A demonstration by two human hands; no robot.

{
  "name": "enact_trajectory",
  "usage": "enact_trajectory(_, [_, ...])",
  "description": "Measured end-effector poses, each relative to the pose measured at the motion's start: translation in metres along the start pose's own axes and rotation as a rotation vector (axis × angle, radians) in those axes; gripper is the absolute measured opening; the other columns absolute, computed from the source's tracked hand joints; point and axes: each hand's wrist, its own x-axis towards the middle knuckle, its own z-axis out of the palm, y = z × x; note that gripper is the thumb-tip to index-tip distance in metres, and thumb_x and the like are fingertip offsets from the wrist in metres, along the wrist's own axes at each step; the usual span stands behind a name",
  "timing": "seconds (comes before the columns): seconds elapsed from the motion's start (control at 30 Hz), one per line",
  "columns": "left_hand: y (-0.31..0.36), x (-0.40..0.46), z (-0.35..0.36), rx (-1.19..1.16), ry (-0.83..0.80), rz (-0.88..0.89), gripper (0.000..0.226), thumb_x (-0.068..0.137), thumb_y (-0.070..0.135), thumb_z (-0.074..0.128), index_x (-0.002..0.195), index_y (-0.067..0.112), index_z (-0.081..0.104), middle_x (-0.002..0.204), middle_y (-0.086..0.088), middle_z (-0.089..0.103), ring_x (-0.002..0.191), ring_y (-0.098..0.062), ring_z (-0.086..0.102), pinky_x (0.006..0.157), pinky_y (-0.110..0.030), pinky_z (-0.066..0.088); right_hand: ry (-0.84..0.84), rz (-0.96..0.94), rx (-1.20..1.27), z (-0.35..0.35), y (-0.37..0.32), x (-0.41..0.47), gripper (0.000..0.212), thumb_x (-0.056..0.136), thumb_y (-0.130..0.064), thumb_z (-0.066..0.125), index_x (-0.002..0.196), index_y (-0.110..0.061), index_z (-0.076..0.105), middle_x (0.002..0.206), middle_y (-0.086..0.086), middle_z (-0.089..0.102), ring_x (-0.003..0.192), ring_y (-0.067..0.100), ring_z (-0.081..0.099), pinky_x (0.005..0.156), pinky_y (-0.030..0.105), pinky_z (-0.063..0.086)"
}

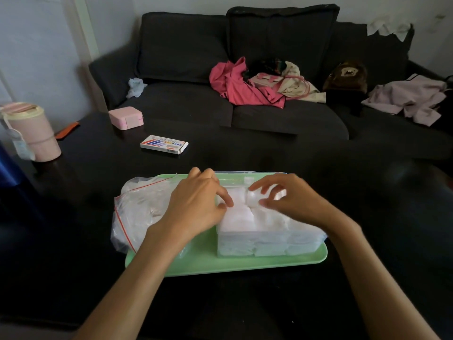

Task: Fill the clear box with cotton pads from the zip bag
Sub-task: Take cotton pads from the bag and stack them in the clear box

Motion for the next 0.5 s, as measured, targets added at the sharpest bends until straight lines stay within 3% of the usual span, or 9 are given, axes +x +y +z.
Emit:
enact_trajectory(0.13, [-0.002, -0.003, -0.006, 0.002, -0.089, -0.009, 0.018, 0.081, 0.041, 0.06, 0.093, 0.039, 0.073, 0.099, 0.016, 0.046, 0.098, -0.01, 0.037, 0.07, -0.027, 0.028, -0.003, 0.107, 0.104, -0.015, 0.009, -0.01, 0.026, 0.085, -0.008, 0.065, 0.088, -0.034, 0.068, 0.093, -0.005, 0.065, 0.081, 0.01, 0.064, 0.063, 0.018, 0.052])
enact_trajectory(0.23, [-0.005, -0.005, -0.006, 0.05, -0.164, -0.022, 0.023, 0.076, 0.043, 0.066, 0.099, 0.043, 0.07, 0.101, 0.014, 0.046, 0.098, -0.01, 0.035, 0.072, -0.028, 0.028, -0.084, 0.149, 0.023, -0.008, 0.012, -0.013, 0.025, 0.083, -0.009, 0.068, 0.099, -0.028, 0.071, 0.101, -0.004, 0.068, 0.087, 0.01, 0.063, 0.077, 0.022, 0.053])
enact_trajectory(0.37, [-0.001, -0.004, -0.005, 0.081, -0.176, -0.048, 0.029, 0.071, 0.046, 0.073, 0.1, 0.043, 0.069, 0.102, 0.013, 0.047, 0.102, -0.012, 0.036, 0.075, -0.029, 0.029, -0.134, 0.139, -0.13, 0.006, 0.01, -0.009, 0.026, 0.08, -0.02, 0.073, 0.105, -0.025, 0.072, 0.102, -0.01, 0.06, 0.08, 0.0, 0.05, 0.081, 0.021, 0.042])
enact_trajectory(0.5, [0.007, -0.001, -0.006, 0.163, -0.099, 0.13, 0.029, 0.07, 0.035, 0.076, 0.097, 0.04, 0.068, 0.104, 0.016, 0.046, 0.094, -0.009, 0.031, 0.075, -0.026, 0.023, -0.14, 0.115, -0.301, 0.013, 0.003, -0.004, 0.025, 0.08, -0.023, 0.073, 0.103, -0.031, 0.07, 0.094, -0.012, 0.053, 0.082, 0.001, 0.044, 0.081, 0.022, 0.04])
